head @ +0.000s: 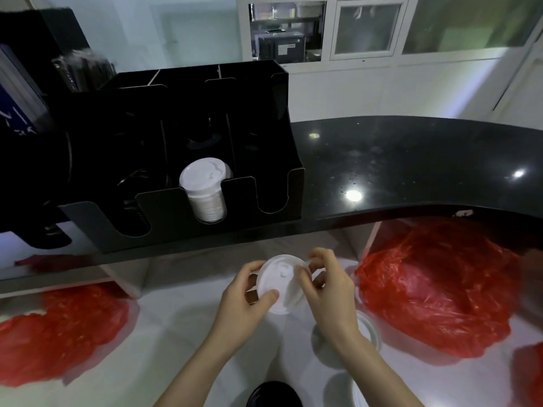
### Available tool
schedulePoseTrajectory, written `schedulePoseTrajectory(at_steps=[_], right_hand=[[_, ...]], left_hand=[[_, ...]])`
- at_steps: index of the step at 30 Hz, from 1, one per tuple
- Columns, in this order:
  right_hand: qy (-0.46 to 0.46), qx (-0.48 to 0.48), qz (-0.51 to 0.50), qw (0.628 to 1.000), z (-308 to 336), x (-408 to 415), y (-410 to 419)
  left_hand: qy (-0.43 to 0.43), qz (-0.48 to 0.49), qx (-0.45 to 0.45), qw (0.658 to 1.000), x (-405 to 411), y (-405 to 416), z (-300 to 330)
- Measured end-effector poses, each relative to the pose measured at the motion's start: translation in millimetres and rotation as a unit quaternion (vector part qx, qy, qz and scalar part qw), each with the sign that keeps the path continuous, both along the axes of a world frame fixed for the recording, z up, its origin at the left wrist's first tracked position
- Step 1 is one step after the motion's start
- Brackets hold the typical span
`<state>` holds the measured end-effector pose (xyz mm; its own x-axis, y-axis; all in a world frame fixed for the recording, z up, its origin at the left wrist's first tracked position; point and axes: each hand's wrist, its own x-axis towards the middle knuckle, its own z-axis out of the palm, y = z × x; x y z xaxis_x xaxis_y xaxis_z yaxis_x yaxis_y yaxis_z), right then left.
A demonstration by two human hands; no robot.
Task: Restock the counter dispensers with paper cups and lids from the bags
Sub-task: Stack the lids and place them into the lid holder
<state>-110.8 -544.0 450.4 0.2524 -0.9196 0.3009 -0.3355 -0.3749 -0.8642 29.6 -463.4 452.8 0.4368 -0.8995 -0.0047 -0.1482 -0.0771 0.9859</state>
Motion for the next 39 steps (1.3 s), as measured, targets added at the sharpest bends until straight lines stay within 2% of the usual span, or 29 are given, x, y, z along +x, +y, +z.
schedulePoseTrajectory(at_steps=[3, 6, 10, 12, 18, 21, 23, 28, 30, 33, 35, 37, 39], right_hand=[[0.01, -0.024, 0.045, 0.999, 5, -2, 2], [-0.018, 0.02, 0.086, 0.996, 13, -2, 4], [-0.034, 0.034, 0.087, 0.995, 19, -1, 6], [-0.039, 0.034, 0.103, 0.993, 23, 2, 9], [-0.053, 0.072, 0.241, 0.966, 63, 7, 7], [-0.055, 0.053, 0.32, 0.944, 99, 13, 0], [-0.059, 0.024, 0.349, 0.935, 122, 23, -3], [-0.053, -0.112, 0.312, 0.942, 169, 63, -18], [-0.019, -0.213, 0.249, 0.945, 178, 80, -31], [0.125, -0.346, 0.177, 0.913, 179, 108, -44], [0.217, -0.384, 0.184, 0.879, 173, 122, -47], [0.285, -0.389, 0.208, 0.851, 164, 130, -50], [0.319, -0.379, 0.228, 0.838, 155, 133, -49]], left_hand=[[-0.042, 0.038, -0.009, 0.998, 2, -1, 2], [-0.063, 0.052, -0.017, 0.996, 5, 1, 5], [-0.048, 0.035, -0.022, 0.998, 8, 4, 9], [-0.054, 0.057, -0.032, 0.996, 9, 5, 15], [-0.087, 0.093, -0.08, 0.989, 23, 10, 48], [-0.105, 0.093, -0.149, 0.979, 35, 14, 82], [-0.148, 0.107, -0.182, 0.966, 45, 13, 104], [-0.286, 0.195, -0.214, 0.914, 86, 2, 136], [-0.357, 0.241, -0.179, 0.884, 102, 2, 132], [-0.488, 0.214, -0.119, 0.838, 114, 6, 113], [-0.54, 0.184, -0.116, 0.813, 117, 9, 103], [-0.557, 0.167, -0.114, 0.806, 118, 11, 97], [-0.561, 0.16, -0.112, 0.805, 118, 14, 93]])
